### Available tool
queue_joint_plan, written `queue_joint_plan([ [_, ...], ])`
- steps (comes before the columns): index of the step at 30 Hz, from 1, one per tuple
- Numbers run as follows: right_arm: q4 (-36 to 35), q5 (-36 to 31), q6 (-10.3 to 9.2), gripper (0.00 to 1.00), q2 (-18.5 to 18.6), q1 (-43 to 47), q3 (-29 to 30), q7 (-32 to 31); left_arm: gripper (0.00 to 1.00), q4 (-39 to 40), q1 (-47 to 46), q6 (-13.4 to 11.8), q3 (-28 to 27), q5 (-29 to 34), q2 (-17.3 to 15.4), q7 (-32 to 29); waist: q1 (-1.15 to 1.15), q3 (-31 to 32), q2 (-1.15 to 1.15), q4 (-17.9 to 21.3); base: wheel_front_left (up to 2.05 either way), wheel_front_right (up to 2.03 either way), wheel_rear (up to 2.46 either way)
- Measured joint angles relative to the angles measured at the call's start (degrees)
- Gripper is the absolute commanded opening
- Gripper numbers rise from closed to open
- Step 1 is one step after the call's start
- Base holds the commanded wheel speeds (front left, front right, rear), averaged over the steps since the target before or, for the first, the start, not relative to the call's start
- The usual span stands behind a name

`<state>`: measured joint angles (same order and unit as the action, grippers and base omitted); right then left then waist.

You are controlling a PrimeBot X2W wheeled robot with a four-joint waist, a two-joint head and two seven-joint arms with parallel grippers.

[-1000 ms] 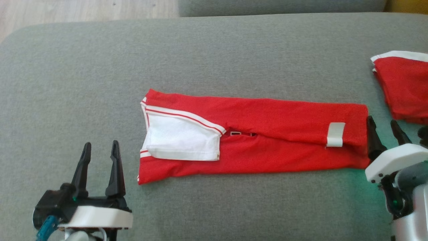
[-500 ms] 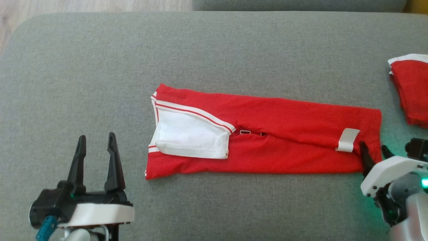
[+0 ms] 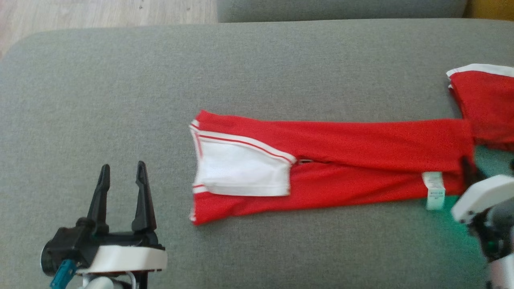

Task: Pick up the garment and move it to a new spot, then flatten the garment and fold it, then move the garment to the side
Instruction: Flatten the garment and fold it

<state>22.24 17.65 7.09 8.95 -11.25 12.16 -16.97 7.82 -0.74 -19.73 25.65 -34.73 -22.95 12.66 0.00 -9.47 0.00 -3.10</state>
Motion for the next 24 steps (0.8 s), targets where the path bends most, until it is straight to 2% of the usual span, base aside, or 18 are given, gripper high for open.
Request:
queue_joint_plan([
  [5,-4.45,0.63,0.0,0.0,2.01,0.21,2.71,-1.77,1.0,-0.33,0.08,0.08,0.34,-0.02,0.18,0.0,0.0,0.69,0.0,0.5,0.0,0.0,0.0],
  [14,-13.81,1.32,0.0,0.0,1.35,0.78,2.98,-5.21,1.0,-2.0,0.07,0.63,1.29,-0.07,0.7,0.0,0.0,1.65,0.0,0.2,0.0,0.0,0.0],
  [19,-22.18,1.48,0.0,0.0,-2.15,2.79,-0.91,-8.18,1.0,-2.71,0.06,1.11,2.21,-0.08,1.52,0.0,0.0,2.09,0.0,-0.66,0.0,0.0,0.0],
  [24,-28.33,3.85,0.0,0.0,-5.02,3.88,-8.42,-10.81,1.0,-3.71,0.03,1.62,2.66,-0.08,1.88,0.01,0.0,2.44,0.0,-1.86,0.0,0.0,0.0],
])
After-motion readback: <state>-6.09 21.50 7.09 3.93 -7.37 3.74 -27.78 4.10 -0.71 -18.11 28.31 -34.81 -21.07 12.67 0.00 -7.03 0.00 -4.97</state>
